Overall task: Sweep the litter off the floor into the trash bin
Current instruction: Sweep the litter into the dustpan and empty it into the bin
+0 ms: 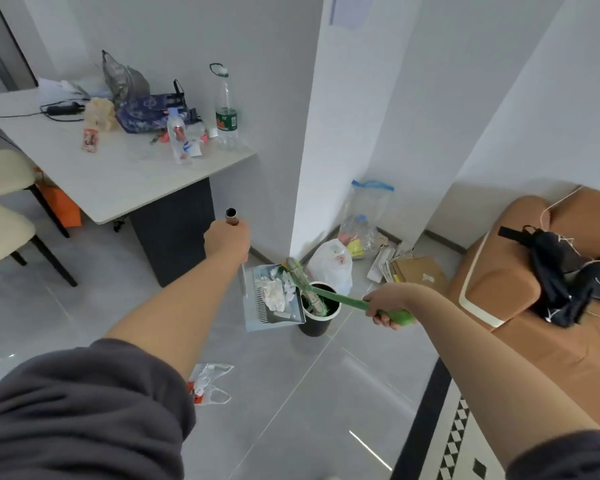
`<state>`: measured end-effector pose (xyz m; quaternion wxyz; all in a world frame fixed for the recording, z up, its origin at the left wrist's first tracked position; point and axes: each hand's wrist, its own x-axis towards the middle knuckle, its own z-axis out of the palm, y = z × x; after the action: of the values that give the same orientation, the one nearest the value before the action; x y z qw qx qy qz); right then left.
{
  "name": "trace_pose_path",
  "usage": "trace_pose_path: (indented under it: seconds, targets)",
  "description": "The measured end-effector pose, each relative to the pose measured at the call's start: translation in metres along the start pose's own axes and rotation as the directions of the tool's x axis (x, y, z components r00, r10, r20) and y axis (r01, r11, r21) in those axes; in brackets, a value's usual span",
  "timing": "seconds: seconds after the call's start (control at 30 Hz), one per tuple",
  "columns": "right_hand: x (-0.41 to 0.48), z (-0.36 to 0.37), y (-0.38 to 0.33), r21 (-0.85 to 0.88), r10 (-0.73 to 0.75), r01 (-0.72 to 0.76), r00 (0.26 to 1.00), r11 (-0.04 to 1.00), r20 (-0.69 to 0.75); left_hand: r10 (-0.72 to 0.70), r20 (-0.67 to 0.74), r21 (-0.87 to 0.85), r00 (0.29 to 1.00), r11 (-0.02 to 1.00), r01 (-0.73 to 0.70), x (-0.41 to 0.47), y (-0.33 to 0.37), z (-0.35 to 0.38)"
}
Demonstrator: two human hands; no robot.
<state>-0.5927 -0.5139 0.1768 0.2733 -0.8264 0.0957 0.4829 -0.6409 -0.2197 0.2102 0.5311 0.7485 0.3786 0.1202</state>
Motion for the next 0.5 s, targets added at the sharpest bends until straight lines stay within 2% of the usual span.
trace_pose_path:
  seconds: [0.17, 0.5]
  targets:
    - [0.03, -0.045, 0.017, 0.058, 0.053, -0.052, 0.999, 0.997, -0.012, 0.001, 0.014, 0.029, 1.0, 1.0, -0.002, 0.013, 0.004, 0.073]
    - [0.09, -0.154, 0.047, -0.079, 0.05, -0.045, 0.997, 0.996, 0.065, 0.064, -0.011, 0.199, 0.998, 0.978, -0.06, -0.008, 0.023, 0.2]
